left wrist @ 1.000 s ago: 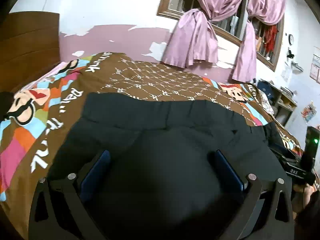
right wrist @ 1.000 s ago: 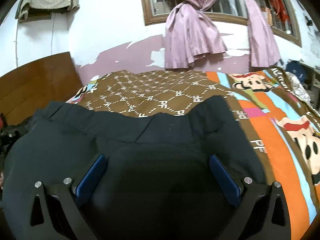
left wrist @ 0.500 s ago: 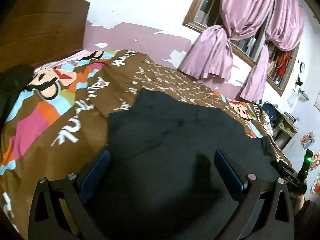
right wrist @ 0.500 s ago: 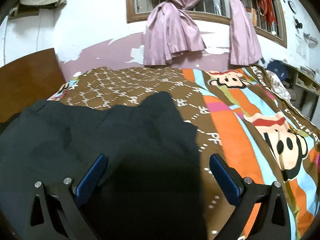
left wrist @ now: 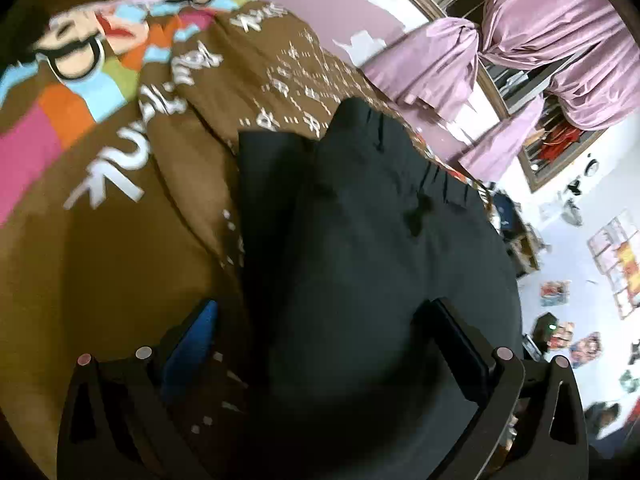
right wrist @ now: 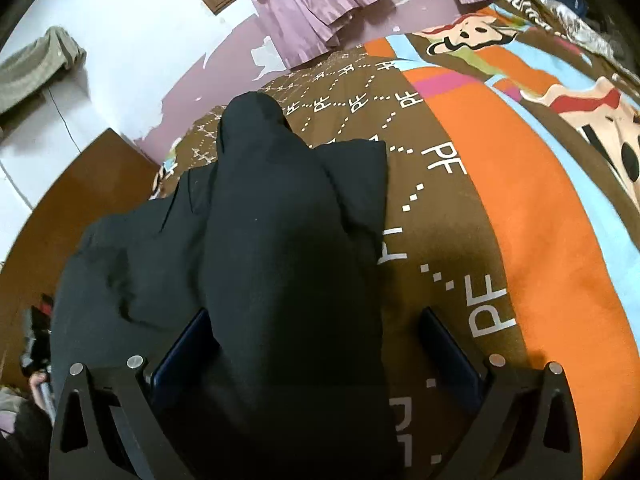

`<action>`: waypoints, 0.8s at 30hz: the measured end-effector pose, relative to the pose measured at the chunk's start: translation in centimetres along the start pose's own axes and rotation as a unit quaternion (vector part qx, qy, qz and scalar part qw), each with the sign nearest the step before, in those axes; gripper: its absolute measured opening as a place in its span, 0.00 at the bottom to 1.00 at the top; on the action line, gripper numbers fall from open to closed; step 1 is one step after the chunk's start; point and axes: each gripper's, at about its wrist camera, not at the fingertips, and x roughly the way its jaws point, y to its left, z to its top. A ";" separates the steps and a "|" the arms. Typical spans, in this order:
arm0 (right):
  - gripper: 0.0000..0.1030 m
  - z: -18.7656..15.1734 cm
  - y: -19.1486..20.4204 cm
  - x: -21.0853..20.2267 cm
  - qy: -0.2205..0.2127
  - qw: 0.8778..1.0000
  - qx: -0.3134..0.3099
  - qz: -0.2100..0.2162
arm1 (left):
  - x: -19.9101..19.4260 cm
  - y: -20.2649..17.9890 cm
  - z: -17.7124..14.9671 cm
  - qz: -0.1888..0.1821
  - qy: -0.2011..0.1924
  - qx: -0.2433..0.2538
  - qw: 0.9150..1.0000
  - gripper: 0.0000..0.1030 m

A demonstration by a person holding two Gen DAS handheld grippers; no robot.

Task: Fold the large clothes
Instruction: 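Grasp the black jacket edge with both grippers and lift it to fold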

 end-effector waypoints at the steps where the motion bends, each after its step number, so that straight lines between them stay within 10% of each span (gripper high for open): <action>1: 1.00 0.0 0.2 -0.1 0.003 1.000 -0.002 0.002 | 0.2 0.2 0.0 -0.012 0.011 -0.007 1.000 0.99; 17: 1.00 0.1 2.2 0.0 0.088 0.995 0.002 0.038 | 0.1 0.8 1.1 -0.073 0.068 0.004 0.995 0.99; 24: 0.40 -0.3 4.2 -0.8 0.084 0.996 0.015 0.014 | -0.1 -0.4 0.9 -0.057 0.062 -0.001 0.996 0.80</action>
